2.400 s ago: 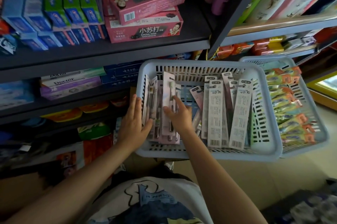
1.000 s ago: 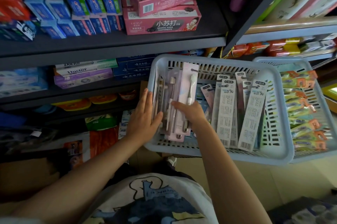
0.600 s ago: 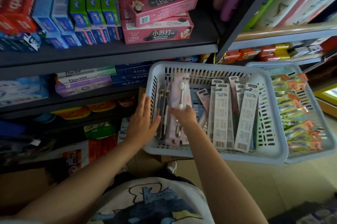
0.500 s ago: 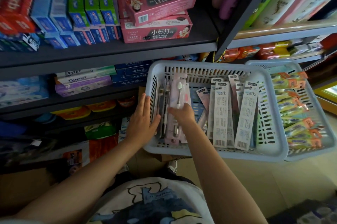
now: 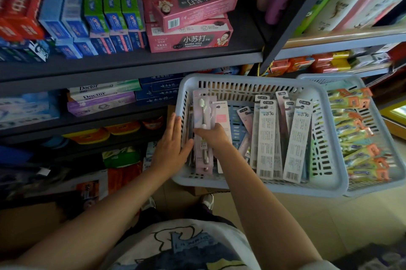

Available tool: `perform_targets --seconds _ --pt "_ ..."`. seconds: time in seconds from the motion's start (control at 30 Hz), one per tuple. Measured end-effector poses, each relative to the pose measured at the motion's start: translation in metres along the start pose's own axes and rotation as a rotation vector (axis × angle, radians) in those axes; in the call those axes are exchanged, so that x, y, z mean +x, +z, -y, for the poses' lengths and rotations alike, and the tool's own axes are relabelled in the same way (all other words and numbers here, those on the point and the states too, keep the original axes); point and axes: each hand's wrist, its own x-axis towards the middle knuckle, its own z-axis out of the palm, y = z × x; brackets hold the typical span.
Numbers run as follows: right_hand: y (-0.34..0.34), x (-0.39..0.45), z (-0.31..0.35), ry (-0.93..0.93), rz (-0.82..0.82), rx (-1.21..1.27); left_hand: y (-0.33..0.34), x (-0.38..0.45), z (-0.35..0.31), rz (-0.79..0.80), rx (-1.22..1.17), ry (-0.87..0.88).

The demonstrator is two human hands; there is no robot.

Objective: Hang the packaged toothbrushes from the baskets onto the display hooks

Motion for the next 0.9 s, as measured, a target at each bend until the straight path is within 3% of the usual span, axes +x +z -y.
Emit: perform_targets --seconds 0.17,0.4,0.57,0.63,0.77,0.9 --pt "-0.023 -0.006 -0.002 0.092 0.193 0.268 -0.003 0.0 0.002 0.013 -0.026 0.003" --pt "-0.042 -0.001 -0.01 0.073 0.152 0.28 -0.005 0.001 0.002 0.042 -0.022 -0.002" --pt "-0.056 -0.025 0.013 -0.044 0.197 0.311 -0.031 0.004 -0.021 0.007 -0.004 -0.044" --pt "-0.062 -0.039 0.03 -0.097 0.203 0.324 -0.049 0.007 -0.041 -0.025 -0.131 -0.032" --pt "-0.064 -0.065 0.055 -0.078 0.241 0.399 -0.083 0.014 -0.09 0.094 -0.683 -0.127" --pt "-0.06 -0.091 0.06 -0.051 0.24 0.472 -0.097 0.016 -0.1 0.108 -0.834 -0.278"
